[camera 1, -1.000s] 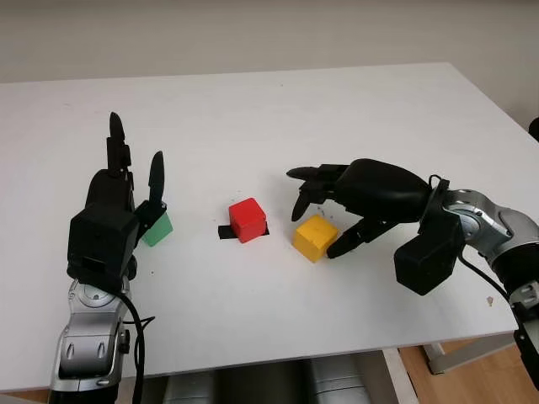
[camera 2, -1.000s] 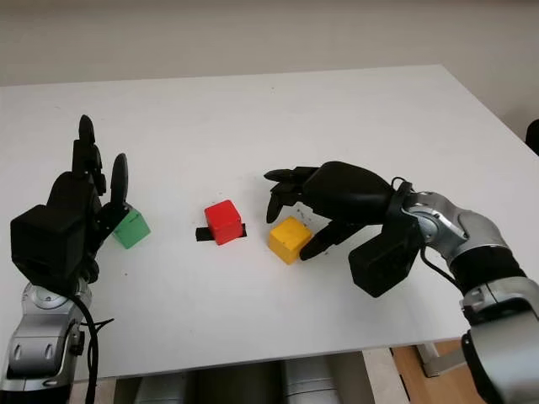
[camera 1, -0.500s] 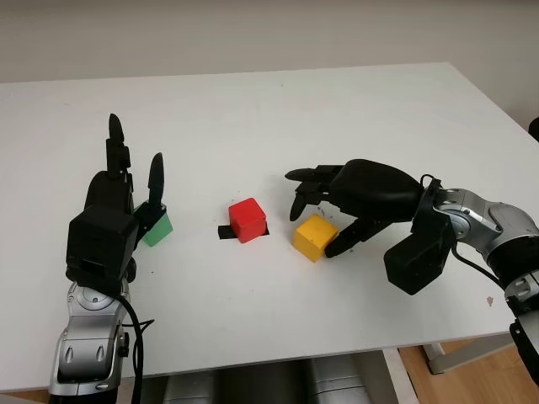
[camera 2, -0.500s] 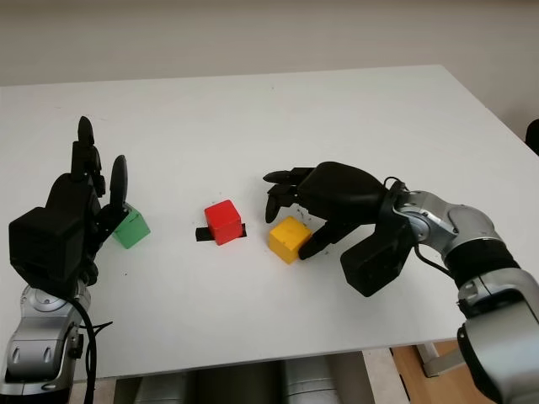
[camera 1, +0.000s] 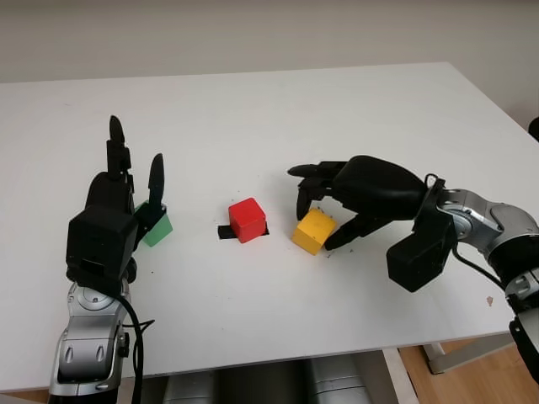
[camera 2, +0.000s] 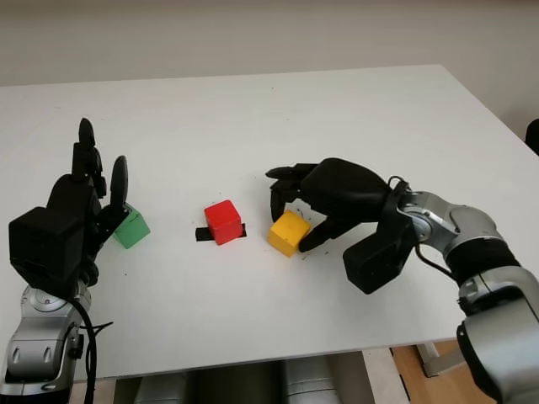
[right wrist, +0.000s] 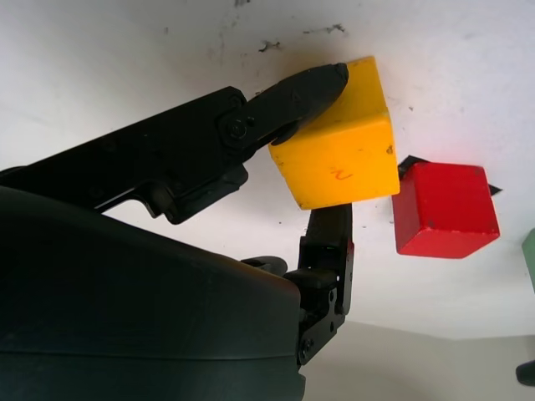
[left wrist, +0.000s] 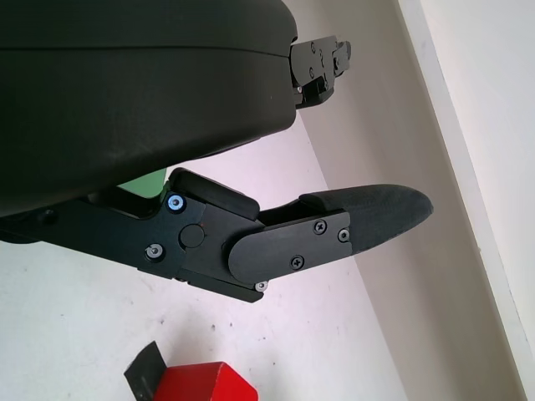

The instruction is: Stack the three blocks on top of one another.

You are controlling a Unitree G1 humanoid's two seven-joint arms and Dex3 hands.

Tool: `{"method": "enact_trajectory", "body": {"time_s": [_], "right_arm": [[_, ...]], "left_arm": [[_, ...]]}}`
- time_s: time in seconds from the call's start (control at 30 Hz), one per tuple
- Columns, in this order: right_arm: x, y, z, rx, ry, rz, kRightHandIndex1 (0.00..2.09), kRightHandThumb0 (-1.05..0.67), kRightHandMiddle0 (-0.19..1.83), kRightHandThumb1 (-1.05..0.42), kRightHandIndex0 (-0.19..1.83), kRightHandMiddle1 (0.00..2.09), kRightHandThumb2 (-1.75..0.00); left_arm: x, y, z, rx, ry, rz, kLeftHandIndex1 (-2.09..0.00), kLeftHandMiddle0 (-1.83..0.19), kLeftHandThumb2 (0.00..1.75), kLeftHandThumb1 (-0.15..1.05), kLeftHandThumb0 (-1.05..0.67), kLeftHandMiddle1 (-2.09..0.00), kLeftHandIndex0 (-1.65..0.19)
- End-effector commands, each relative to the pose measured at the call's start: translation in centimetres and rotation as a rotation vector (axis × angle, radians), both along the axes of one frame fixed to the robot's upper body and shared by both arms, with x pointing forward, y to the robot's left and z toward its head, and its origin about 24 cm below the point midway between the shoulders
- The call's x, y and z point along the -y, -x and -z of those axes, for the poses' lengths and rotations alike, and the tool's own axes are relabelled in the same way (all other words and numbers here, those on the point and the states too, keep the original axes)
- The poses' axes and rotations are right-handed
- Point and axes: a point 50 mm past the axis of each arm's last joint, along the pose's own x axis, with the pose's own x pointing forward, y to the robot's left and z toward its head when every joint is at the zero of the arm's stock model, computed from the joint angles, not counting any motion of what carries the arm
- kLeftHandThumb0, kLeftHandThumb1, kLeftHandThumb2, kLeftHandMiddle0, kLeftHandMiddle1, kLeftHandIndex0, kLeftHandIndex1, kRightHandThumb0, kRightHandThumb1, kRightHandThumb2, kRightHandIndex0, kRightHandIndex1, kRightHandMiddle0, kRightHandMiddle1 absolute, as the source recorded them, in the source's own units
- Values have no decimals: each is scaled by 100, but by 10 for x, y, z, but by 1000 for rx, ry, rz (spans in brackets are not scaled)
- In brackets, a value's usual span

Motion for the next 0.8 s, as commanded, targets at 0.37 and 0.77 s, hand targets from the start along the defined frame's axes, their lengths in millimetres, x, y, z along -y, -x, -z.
{"method": "enact_trajectory", "body": {"time_s": [0.37, 0.77], "right_arm": [[2, -11, -5, -337, -297, 99, 7, -47, 42, -93, 32, 149, -5], [3, -21, -27, -489, -434, 150, 6, -54, 43, -93, 30, 151, -6]], "left_arm": [[0, 1, -4, 19, -8, 1, -1, 19, 66, 105, -77, 0, 19], [-1, 0, -4, 16, -15, 3, -2, 19, 66, 105, -76, -1, 19]]}}
